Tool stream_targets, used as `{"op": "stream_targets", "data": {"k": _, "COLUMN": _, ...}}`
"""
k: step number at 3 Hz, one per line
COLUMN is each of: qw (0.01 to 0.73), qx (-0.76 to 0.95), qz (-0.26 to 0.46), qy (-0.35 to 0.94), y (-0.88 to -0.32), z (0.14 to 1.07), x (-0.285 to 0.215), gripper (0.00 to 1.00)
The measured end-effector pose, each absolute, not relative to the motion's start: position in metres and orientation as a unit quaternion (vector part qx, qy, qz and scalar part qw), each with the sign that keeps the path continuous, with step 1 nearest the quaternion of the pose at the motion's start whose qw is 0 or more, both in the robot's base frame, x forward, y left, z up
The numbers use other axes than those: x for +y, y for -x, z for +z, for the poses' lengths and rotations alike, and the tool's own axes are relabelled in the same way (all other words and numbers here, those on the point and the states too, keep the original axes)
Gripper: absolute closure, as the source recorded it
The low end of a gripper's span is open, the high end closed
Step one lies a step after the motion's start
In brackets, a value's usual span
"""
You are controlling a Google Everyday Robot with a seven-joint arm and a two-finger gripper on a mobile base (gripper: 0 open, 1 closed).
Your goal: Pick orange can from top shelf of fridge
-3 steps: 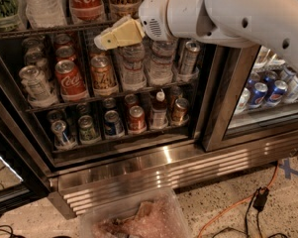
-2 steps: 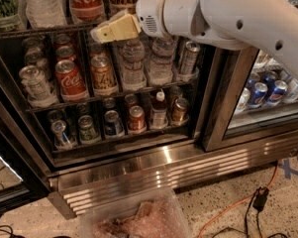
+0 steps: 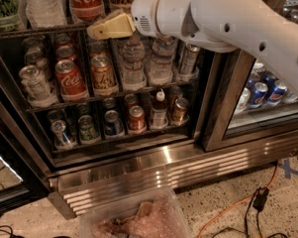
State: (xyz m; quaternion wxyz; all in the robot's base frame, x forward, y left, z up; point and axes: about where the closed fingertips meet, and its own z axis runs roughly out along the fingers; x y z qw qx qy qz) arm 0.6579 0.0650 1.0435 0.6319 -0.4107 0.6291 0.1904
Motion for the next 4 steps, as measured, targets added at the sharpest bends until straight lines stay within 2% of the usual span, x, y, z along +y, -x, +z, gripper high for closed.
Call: {"op": "stream_targets", "data": {"k": 4, "qw": 0.681, "qx": 0.618, "qz": 0.187, "qy": 0.345, "y": -0.699, "z": 1.052, "x": 0.052, "gripper": 0.0}}
